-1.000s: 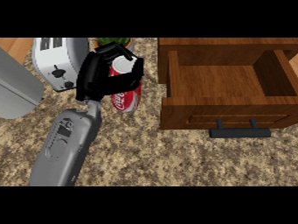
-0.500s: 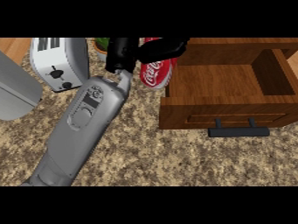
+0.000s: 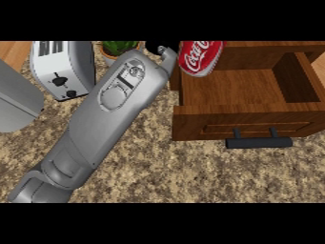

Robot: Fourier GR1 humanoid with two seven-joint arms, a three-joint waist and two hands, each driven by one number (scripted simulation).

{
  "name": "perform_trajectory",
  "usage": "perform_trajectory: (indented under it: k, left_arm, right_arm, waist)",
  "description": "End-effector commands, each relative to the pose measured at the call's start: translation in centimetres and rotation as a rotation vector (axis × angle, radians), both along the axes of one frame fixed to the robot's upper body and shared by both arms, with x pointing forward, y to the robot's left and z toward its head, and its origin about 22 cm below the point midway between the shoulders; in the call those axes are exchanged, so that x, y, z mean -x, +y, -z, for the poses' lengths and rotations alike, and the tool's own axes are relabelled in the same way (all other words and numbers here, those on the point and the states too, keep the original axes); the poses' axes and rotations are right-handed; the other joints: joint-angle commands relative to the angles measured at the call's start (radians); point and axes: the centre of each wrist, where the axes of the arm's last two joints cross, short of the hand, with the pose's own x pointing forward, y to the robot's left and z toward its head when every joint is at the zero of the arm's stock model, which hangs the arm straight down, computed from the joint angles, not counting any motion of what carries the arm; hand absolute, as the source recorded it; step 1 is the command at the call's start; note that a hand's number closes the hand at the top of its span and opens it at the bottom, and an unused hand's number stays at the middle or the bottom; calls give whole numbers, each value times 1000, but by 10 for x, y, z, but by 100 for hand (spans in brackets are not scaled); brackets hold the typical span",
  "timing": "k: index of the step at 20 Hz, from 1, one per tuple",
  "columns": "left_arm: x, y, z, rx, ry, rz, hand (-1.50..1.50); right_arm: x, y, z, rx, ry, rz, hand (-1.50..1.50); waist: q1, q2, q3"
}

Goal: Pick up the can, place it into the drawer and close the drawer

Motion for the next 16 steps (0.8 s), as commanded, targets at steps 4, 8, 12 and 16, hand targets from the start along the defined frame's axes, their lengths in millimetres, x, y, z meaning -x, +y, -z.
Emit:
perform_trajectory:
  k: [4,8,12,16]
  left_arm:
    - [-19,-15,7,-39,17,-25,150]
    - [-23,-22,-5,-56,22,-23,150]
    - [-25,-29,6,-84,2,-40,150]
    - [-33,-28,5,-83,40,-35,150]
  right_arm:
    - [1,0,3,-9,6,-24,-150]
    - [4,12,-2,-14,-1,-17,-150]
    - [0,1,7,-17,-4,-37,-150]
    - [-16,3,-6,-2,-11,-42,-150]
  waist:
    - [-18,4,1]
    - [-14,3,0]
    - [-41,10,2]
    - [-45,16,1]
